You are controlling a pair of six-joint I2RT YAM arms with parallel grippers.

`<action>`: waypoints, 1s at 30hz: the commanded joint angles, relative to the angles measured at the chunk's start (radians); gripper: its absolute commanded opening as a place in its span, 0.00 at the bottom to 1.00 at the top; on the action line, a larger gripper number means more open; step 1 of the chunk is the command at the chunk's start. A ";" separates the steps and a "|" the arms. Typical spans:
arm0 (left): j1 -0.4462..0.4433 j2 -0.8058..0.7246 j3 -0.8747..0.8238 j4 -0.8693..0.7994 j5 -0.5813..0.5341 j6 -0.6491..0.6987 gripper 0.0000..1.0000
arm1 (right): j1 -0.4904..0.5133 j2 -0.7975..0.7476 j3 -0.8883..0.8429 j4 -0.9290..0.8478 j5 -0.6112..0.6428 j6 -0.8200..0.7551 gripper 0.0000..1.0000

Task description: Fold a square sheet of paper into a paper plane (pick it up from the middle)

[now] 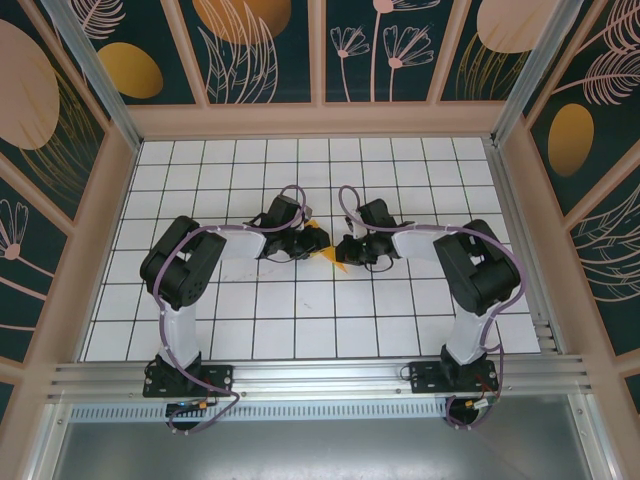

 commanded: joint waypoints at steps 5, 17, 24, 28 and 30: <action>0.001 0.013 0.017 0.027 0.013 -0.001 0.34 | 0.002 0.026 0.028 -0.023 0.020 0.007 0.07; 0.002 0.040 0.040 -0.077 -0.049 -0.004 0.32 | 0.011 -0.108 -0.019 0.059 -0.097 -0.014 0.08; 0.003 0.045 0.044 -0.087 -0.052 -0.006 0.33 | 0.034 -0.046 -0.013 0.025 -0.074 -0.016 0.08; 0.002 0.044 0.044 -0.086 -0.052 -0.013 0.33 | 0.032 -0.019 0.001 0.000 -0.040 -0.011 0.07; 0.002 0.044 0.044 -0.085 -0.050 -0.013 0.33 | 0.028 -0.009 0.005 -0.007 -0.024 -0.006 0.07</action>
